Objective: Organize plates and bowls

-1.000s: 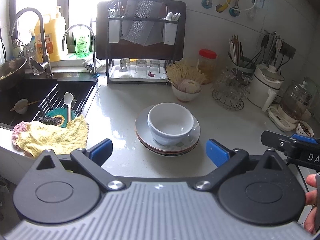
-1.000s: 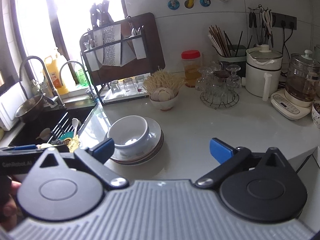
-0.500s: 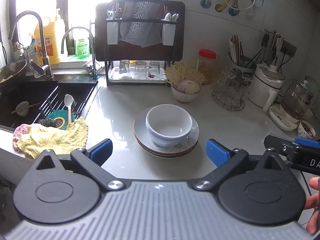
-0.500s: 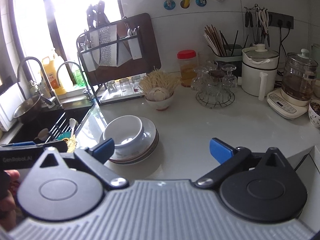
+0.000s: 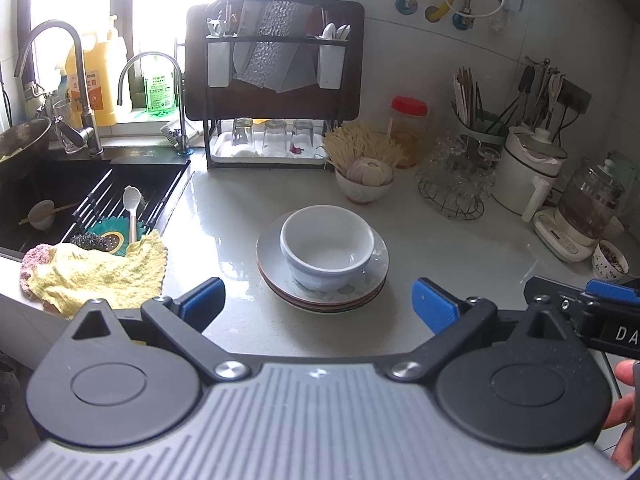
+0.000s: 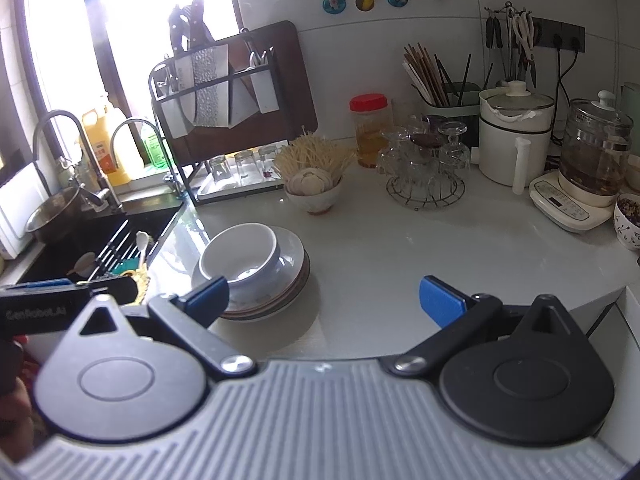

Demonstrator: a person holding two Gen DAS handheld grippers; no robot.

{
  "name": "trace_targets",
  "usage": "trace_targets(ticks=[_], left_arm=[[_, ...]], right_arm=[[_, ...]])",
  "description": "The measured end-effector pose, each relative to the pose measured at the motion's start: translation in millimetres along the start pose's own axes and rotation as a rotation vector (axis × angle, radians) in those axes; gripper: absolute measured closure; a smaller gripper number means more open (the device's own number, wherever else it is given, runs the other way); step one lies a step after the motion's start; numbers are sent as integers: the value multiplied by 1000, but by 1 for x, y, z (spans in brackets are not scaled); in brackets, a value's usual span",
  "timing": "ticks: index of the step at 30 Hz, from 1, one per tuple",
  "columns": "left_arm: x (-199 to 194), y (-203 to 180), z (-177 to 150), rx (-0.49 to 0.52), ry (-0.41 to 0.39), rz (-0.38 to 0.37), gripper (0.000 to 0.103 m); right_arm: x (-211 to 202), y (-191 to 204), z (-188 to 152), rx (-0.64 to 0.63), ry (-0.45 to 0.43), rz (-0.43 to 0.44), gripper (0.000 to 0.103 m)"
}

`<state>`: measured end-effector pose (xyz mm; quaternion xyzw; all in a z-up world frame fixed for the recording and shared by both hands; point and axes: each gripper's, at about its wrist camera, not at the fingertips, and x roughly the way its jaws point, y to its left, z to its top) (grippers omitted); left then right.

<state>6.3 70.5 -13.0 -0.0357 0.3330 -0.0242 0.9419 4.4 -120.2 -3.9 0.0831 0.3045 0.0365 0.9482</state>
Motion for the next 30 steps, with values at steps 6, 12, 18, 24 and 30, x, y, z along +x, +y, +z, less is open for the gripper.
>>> trace_targets(ticks=[6,12,18,24,30], left_arm=[[1,-3,0,0,-8,-10,2],[4,-6,-1,14,-2,-19,2],[7,-2,0,3,13,-25,2],[7,-2,0,23,15,-22,2],[6,2,-2,13,18,-17,2]], right_arm=[[0,-2,0,-2,-2,-1,0],[0,-3,-1,3,2,1,0],[2,-4,-1,10,1,-4,0],[4,-2,-2,12,4,3,0],[6,0,-2,12,7,7,0]])
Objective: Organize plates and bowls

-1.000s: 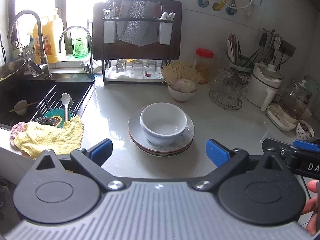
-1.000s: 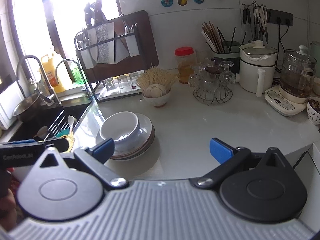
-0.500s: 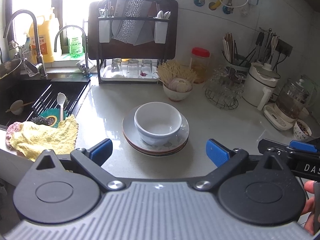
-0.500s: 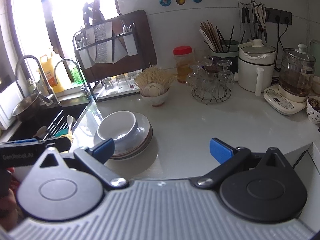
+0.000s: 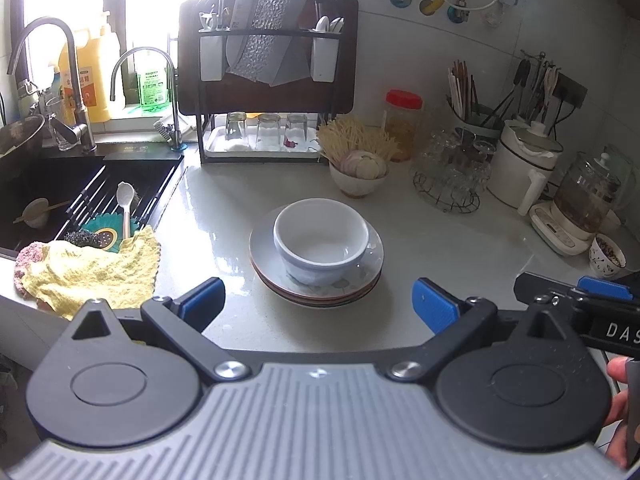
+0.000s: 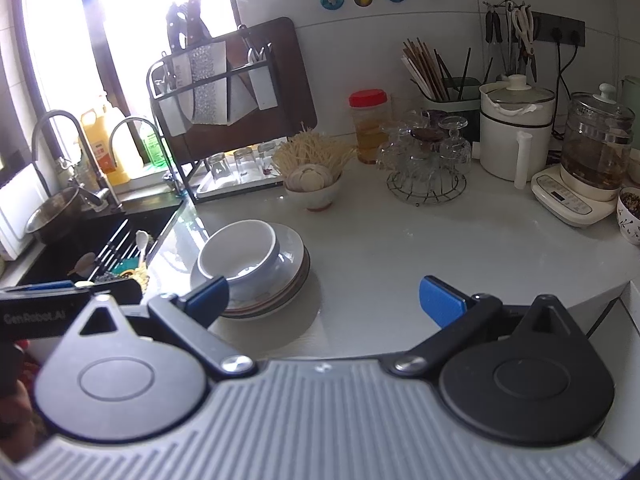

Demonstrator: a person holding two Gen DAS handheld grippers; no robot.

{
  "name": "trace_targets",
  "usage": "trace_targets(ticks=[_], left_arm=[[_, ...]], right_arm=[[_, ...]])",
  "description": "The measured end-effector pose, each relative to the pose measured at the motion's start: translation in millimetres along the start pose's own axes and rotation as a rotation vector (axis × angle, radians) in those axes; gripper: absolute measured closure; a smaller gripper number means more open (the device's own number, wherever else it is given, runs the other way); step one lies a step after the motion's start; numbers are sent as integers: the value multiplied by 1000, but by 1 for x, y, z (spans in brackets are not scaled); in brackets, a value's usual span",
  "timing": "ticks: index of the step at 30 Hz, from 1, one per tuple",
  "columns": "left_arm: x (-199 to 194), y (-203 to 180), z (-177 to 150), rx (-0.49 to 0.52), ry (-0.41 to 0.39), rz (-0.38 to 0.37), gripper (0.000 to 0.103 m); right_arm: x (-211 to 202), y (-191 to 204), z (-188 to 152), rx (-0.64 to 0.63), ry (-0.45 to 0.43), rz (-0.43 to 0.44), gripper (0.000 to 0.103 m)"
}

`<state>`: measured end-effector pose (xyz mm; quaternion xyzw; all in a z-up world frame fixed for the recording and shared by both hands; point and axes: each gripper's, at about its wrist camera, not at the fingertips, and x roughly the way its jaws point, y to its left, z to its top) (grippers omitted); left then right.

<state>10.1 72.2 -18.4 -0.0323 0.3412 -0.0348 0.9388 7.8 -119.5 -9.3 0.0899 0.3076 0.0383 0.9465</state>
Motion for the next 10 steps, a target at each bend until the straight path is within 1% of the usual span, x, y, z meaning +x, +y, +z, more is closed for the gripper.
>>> trace_targets(ticks=[10], left_arm=[[-1,-2,1,9,-1,16,2]], right_arm=[[1,1,-1,1,0,10,0]])
